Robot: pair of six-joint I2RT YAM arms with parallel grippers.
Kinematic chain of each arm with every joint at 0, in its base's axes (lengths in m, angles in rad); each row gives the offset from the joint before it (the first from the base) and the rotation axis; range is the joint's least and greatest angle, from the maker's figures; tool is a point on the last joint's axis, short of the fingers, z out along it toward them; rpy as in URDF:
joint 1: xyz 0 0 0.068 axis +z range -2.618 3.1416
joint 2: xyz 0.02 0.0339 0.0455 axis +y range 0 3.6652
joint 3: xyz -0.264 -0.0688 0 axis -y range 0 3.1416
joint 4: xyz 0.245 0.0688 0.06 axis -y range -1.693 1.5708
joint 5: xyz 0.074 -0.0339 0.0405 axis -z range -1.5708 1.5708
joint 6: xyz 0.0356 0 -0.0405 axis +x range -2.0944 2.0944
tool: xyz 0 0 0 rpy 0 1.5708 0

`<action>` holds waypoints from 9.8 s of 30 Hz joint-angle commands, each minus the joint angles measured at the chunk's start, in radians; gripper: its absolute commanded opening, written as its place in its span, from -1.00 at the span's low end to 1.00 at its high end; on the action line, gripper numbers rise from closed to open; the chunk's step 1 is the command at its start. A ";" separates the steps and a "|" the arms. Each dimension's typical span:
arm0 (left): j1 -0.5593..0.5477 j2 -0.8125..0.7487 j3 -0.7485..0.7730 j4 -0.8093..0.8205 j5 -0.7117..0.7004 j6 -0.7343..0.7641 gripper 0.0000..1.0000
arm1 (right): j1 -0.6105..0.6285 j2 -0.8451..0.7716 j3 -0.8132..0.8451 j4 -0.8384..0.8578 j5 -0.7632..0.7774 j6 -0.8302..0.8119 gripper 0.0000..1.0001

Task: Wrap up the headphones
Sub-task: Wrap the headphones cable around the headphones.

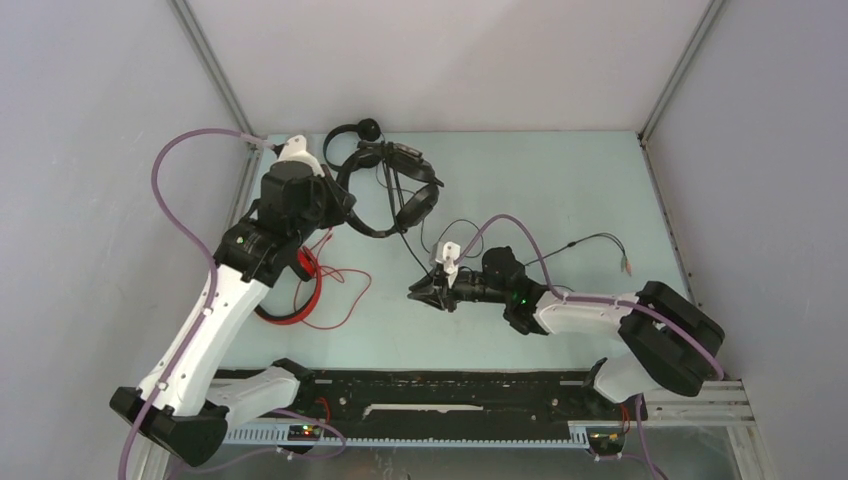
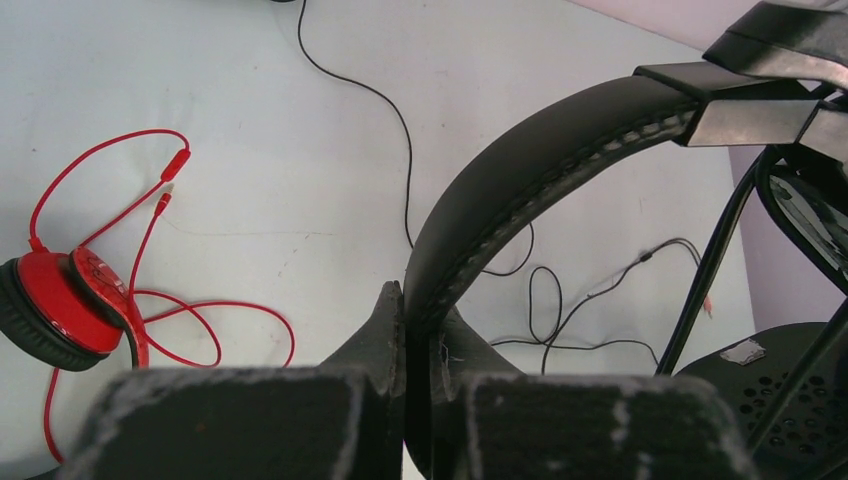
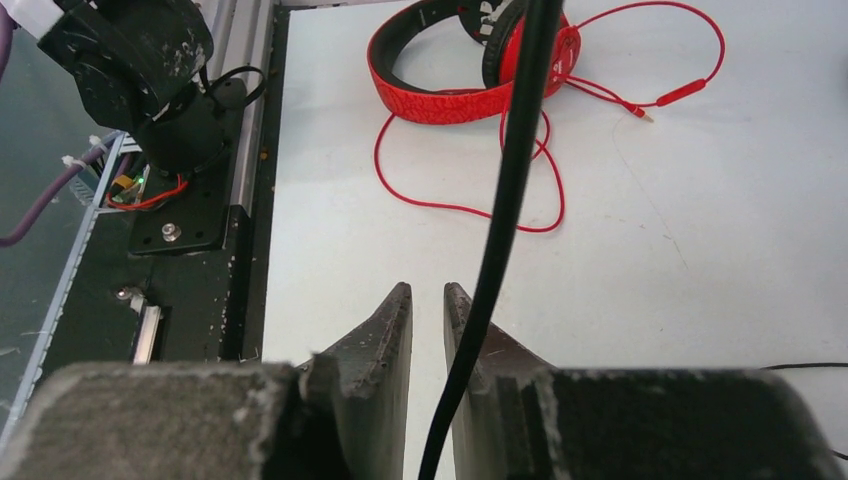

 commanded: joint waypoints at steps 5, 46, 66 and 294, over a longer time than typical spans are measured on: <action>0.063 -0.046 0.119 0.033 0.155 -0.041 -1.00 | -0.010 0.059 -0.046 0.131 0.038 -0.023 -0.63; 0.107 -0.082 -0.029 -0.039 0.766 0.470 -1.00 | -0.380 -0.002 0.172 -0.268 -0.083 0.426 -1.00; -0.147 -0.089 -0.188 0.083 0.202 1.129 -1.00 | -0.477 -0.035 0.381 -0.684 -0.468 0.557 -1.00; -0.157 0.141 -0.245 0.476 -0.088 1.764 -1.00 | -0.528 -0.073 0.370 -0.154 -0.734 1.037 -0.96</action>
